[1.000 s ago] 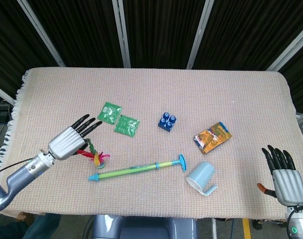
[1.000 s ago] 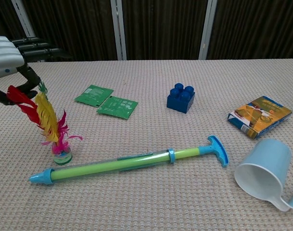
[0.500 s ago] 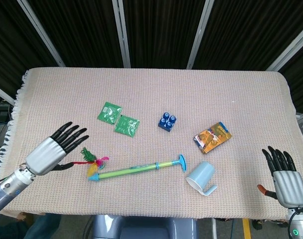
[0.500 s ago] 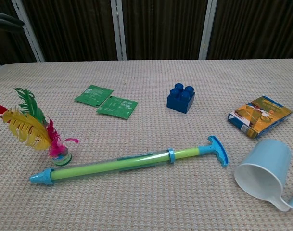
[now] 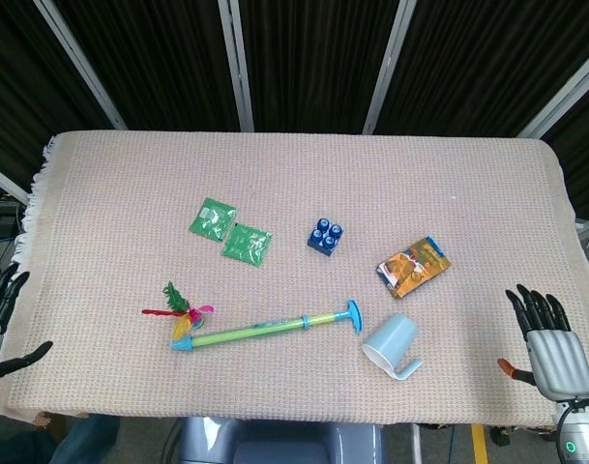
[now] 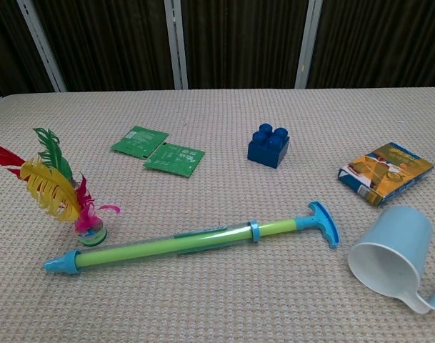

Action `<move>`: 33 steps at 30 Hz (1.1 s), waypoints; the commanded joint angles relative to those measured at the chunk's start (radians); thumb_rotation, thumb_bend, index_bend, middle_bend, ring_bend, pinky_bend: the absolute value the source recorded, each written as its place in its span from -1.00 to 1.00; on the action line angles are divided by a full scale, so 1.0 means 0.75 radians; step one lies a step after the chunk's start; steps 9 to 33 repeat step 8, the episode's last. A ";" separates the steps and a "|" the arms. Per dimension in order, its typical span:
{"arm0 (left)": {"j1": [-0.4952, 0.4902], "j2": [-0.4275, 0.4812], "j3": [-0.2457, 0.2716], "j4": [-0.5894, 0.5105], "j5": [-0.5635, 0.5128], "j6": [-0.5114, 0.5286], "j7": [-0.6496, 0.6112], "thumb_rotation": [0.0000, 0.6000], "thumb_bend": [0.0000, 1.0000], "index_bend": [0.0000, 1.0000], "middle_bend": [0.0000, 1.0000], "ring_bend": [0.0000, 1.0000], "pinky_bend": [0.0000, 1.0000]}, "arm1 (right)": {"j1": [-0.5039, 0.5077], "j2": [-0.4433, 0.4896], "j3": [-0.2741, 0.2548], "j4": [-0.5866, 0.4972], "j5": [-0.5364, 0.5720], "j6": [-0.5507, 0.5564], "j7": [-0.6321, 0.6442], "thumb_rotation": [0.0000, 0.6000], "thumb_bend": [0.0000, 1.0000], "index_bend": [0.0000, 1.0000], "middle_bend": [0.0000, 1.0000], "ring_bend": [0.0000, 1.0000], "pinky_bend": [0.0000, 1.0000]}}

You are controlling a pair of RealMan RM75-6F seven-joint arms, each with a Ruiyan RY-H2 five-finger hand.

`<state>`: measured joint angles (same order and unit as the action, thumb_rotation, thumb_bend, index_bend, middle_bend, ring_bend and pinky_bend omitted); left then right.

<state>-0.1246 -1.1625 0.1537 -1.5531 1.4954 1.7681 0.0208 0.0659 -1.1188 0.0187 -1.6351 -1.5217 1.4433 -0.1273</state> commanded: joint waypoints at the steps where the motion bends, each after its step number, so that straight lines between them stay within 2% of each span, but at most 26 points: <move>1: 0.051 -0.083 -0.031 0.080 -0.052 0.002 -0.018 0.91 -0.79 -1.00 -1.00 -1.00 -1.00 | 0.001 0.006 -0.015 -0.013 -0.015 -0.010 -0.002 1.00 -0.83 -1.00 -1.00 -1.00 -1.00; 8: 0.061 -0.088 -0.049 0.109 -0.008 -0.026 -0.021 0.89 -0.78 -1.00 -1.00 -1.00 -1.00 | -0.007 0.021 -0.040 -0.030 -0.058 0.002 0.006 1.00 -0.83 -1.00 -1.00 -1.00 -1.00; 33: 0.061 -0.088 -0.049 0.109 -0.008 -0.026 -0.021 0.89 -0.78 -1.00 -1.00 -1.00 -1.00 | -0.007 0.021 -0.040 -0.030 -0.058 0.002 0.006 1.00 -0.83 -1.00 -1.00 -1.00 -1.00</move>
